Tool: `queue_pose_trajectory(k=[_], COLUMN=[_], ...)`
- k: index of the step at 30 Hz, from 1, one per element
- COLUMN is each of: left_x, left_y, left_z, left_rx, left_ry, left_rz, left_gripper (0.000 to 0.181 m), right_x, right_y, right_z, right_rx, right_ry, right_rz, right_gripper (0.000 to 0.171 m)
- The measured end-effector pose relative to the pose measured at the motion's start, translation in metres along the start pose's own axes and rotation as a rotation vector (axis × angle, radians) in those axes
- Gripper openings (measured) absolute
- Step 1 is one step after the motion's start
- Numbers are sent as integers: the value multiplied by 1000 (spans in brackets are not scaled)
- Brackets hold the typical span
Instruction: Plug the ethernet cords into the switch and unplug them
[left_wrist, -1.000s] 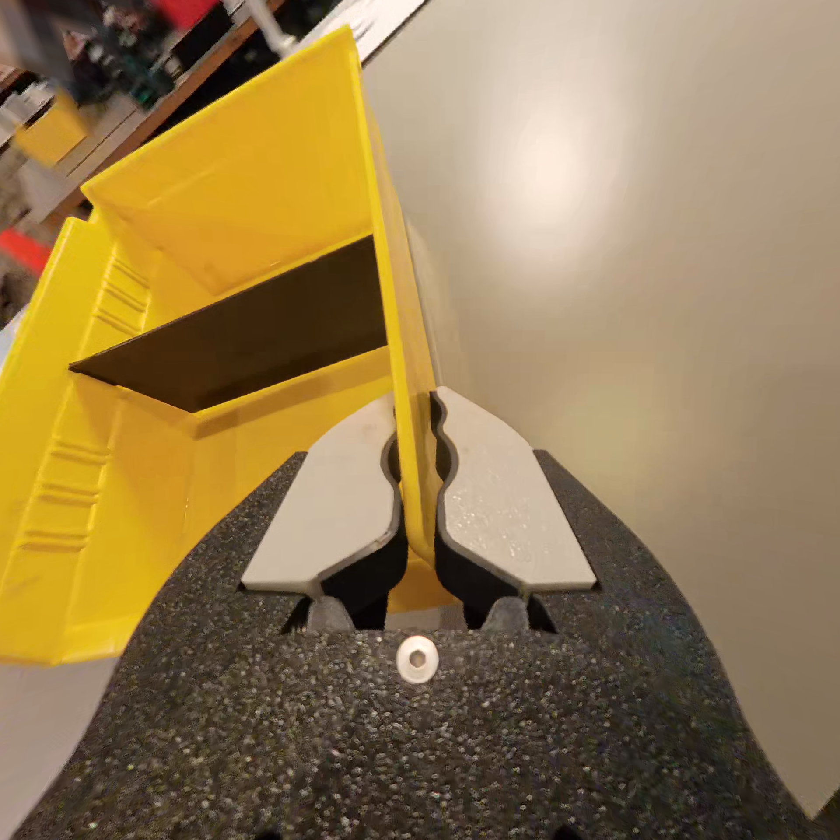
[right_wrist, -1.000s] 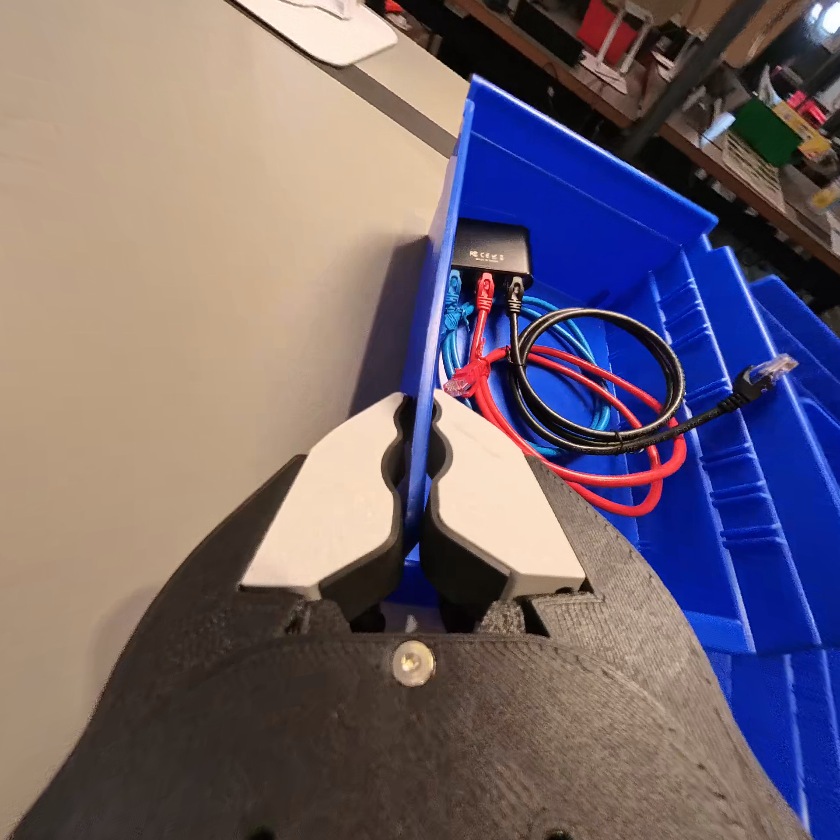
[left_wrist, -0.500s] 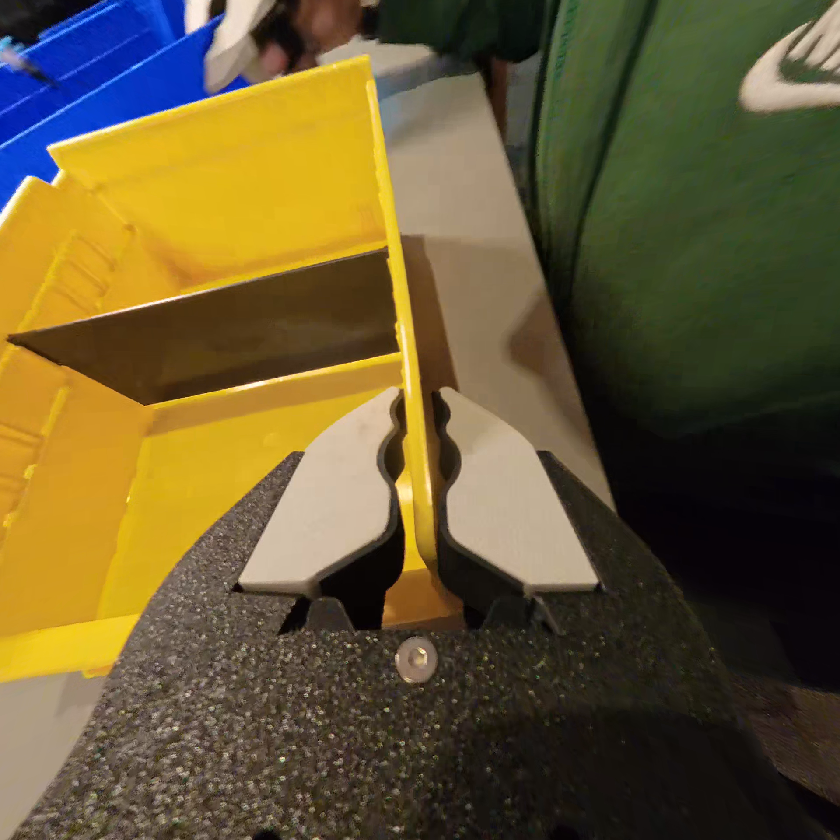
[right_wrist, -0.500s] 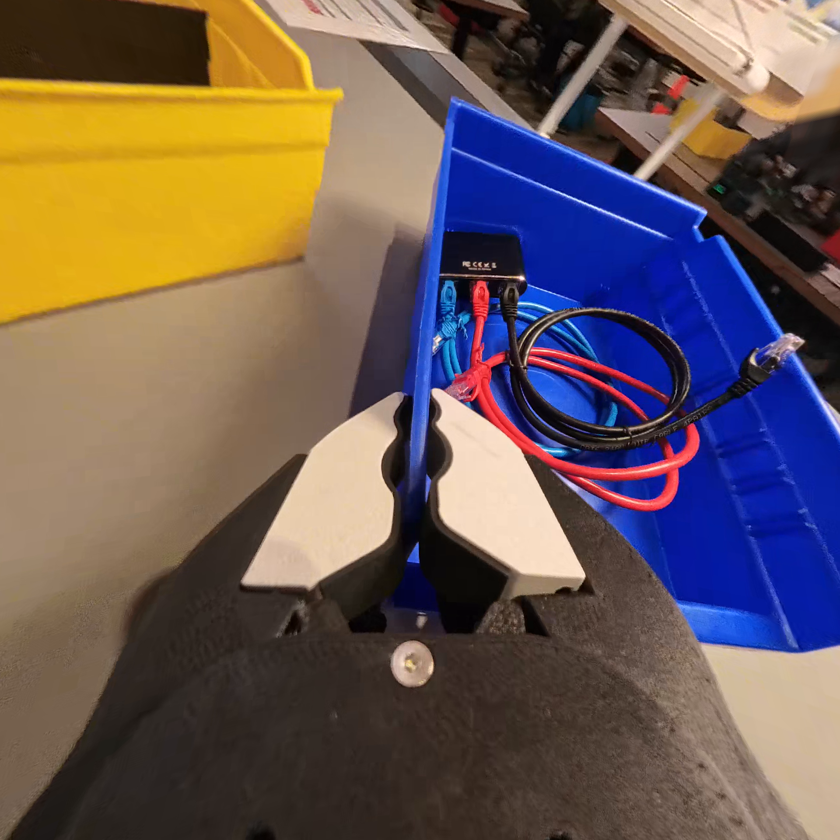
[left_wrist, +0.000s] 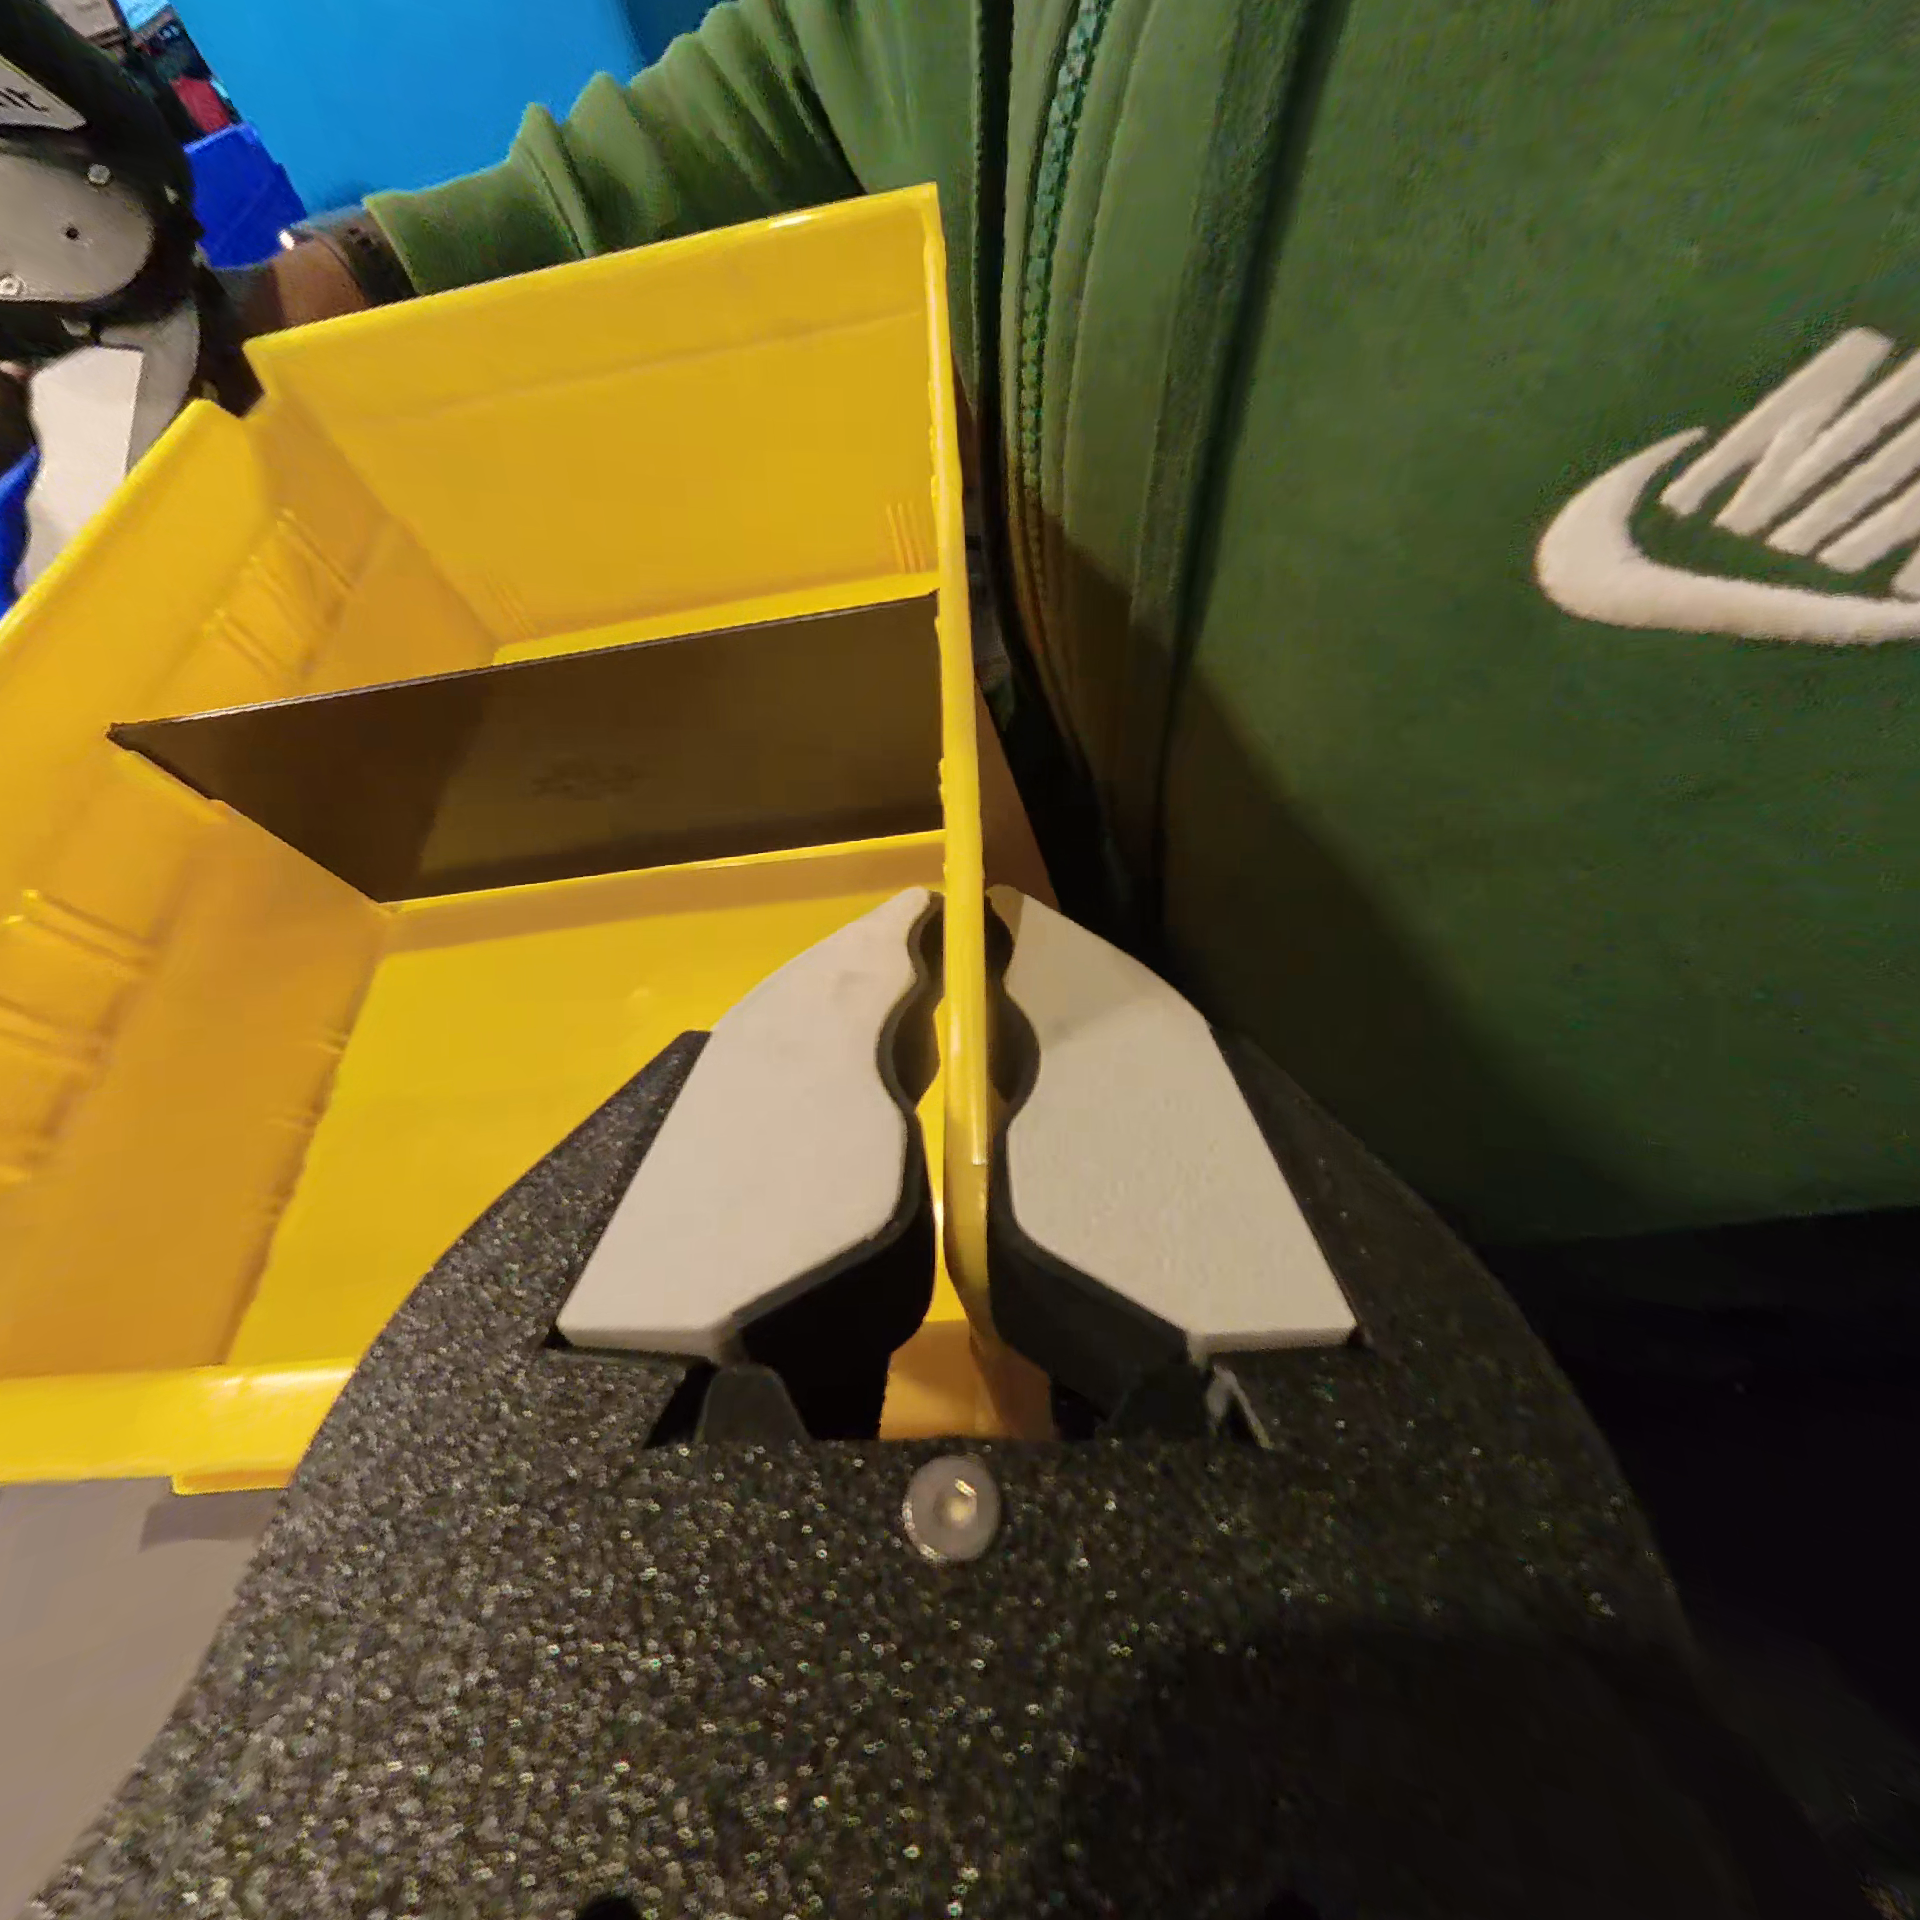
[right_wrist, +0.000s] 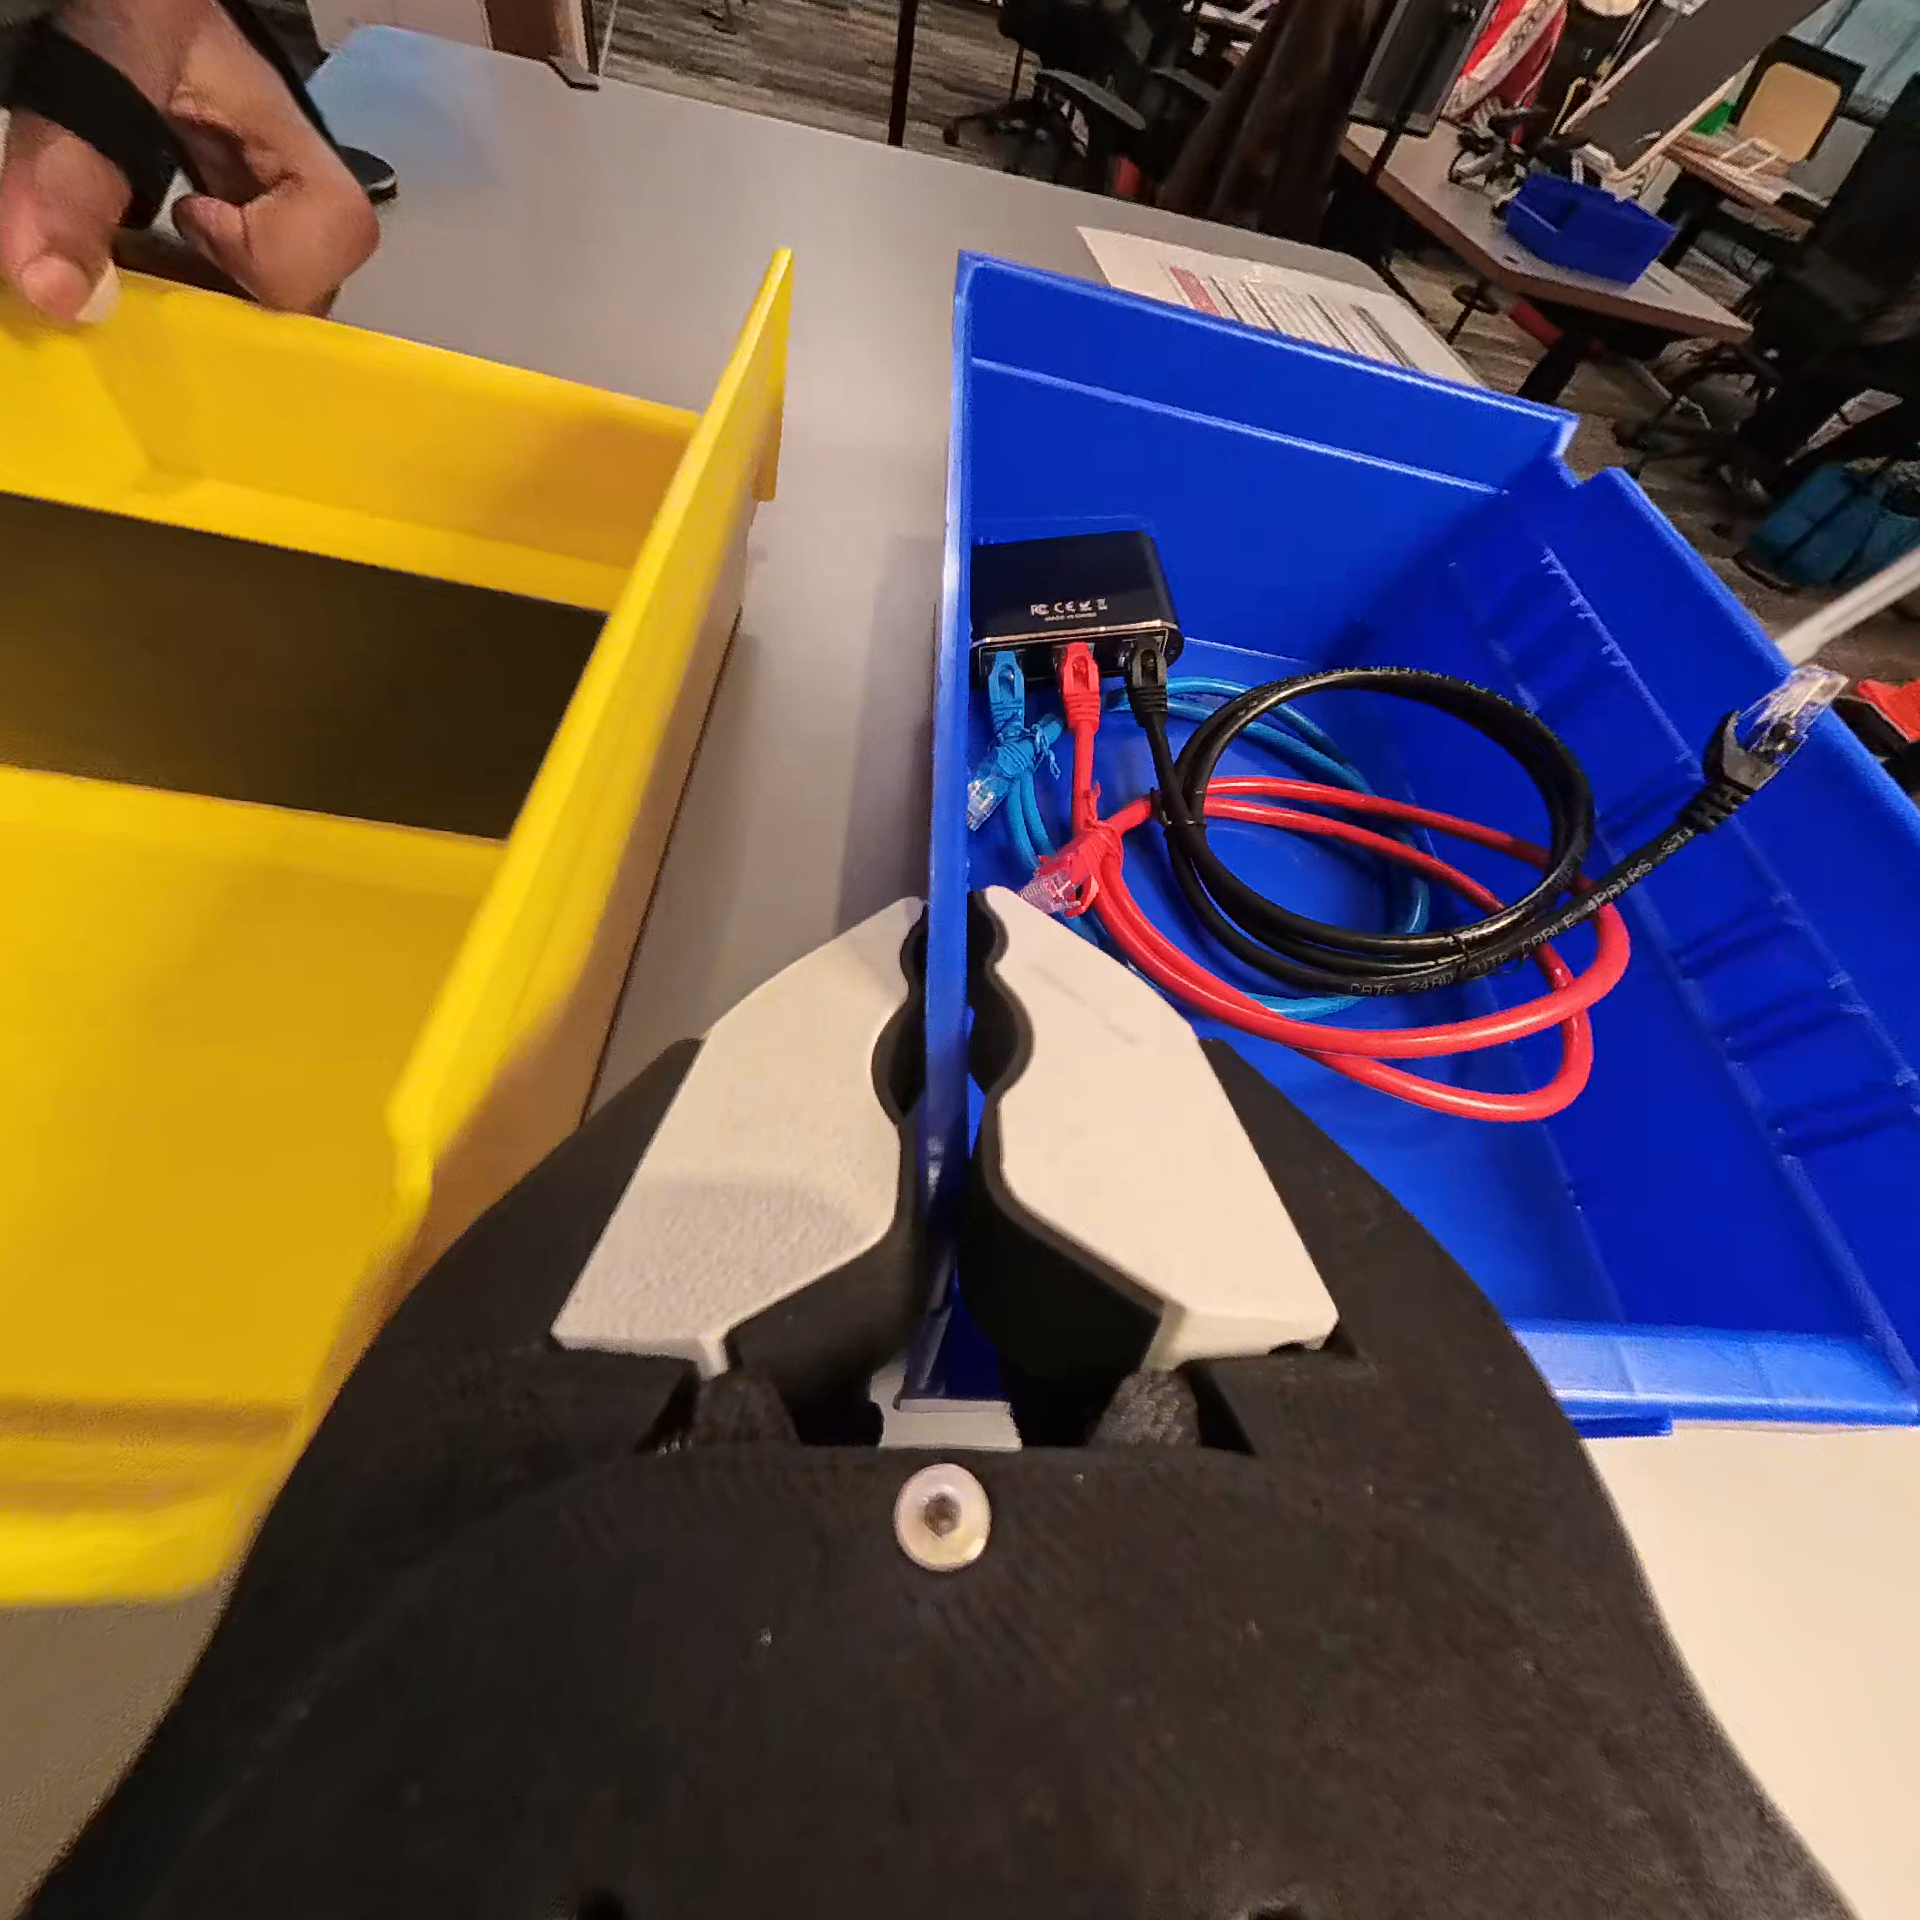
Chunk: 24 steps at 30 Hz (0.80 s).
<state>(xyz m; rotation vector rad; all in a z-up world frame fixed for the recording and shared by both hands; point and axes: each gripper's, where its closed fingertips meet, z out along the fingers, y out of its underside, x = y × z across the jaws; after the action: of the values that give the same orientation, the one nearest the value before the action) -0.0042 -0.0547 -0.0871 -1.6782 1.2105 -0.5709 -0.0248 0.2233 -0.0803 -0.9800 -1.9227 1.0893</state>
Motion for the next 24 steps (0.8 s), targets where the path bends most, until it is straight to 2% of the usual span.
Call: queue_pose_trajectory(k=[5,11,16,20,24], left_x=[-1,0,-11,-66,-165], left_y=[-2,-21,-55,-75,-47], left_z=[1,-19,-58,-94,-124], left_rx=[5,148,316,426,288], left_ry=[-35,-7,-45,-262,-621], left_rz=[-25,-161,-157,-215,-476], left_gripper=[6,47,53,55,59], right_x=[1,17,28,37,31], right_y=[-4,-16,-16,-19,-21], right_z=[2,-28,-60,-93,-121], right_rx=[12,54,45,57,41], right_ry=[35,123,207,299,370], right_rz=[-35,-55,-45,44,340], right_gripper=[7,32,39,39,43])
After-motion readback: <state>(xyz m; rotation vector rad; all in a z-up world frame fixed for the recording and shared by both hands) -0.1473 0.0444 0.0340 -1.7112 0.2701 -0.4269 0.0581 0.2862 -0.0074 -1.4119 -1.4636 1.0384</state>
